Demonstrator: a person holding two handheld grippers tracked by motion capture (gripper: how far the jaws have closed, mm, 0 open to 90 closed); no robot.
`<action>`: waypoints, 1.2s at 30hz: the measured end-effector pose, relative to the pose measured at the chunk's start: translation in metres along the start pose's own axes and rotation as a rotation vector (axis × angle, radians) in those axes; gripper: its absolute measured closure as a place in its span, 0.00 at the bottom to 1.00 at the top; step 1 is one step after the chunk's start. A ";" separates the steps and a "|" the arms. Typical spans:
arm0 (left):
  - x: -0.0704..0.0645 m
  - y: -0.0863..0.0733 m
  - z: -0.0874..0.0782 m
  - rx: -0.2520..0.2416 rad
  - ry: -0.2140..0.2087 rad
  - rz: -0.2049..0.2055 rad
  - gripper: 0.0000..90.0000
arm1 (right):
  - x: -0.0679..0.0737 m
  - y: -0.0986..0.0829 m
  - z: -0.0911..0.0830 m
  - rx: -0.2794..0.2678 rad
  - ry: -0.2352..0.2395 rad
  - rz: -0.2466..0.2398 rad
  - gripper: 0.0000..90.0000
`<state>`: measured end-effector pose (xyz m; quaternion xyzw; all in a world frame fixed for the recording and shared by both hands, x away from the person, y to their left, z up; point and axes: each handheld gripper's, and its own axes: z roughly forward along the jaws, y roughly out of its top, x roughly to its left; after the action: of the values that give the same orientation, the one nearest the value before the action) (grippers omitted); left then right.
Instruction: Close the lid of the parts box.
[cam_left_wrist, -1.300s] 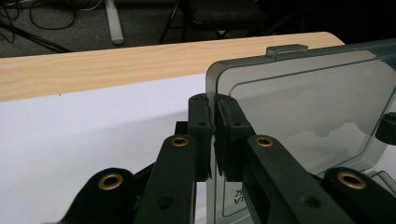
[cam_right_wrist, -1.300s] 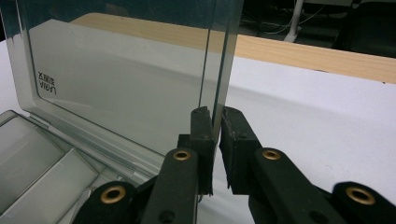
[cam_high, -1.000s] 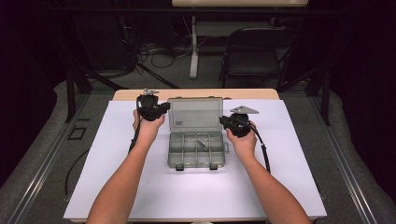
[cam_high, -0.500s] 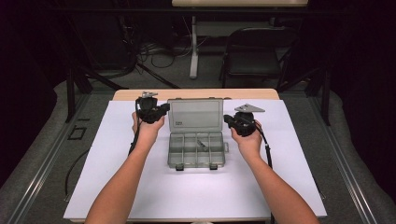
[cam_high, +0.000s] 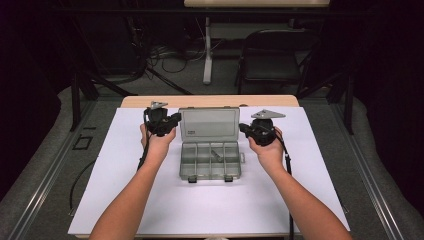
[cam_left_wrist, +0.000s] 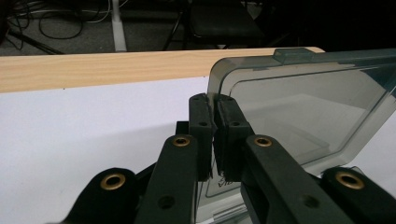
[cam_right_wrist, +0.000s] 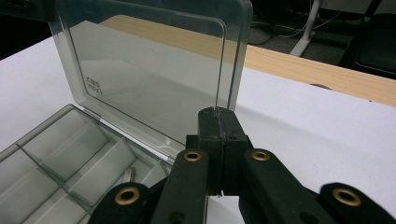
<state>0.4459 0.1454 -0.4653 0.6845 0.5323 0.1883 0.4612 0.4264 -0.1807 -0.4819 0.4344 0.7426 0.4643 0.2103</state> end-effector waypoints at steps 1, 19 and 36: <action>0.000 0.000 -0.001 0.000 -0.002 -0.002 0.96 | 0.001 0.002 -0.002 0.003 0.001 0.002 1.00; -0.007 -0.010 -0.019 -0.005 -0.008 0.010 0.96 | 0.015 0.047 -0.025 0.002 0.003 -0.028 1.00; -0.013 -0.026 -0.033 -0.035 -0.018 0.032 0.96 | 0.021 0.066 -0.005 0.004 -0.018 -0.038 1.00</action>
<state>0.4020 0.1484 -0.4672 0.6865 0.5136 0.1989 0.4747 0.4411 -0.1525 -0.4204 0.4249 0.7498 0.4546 0.2250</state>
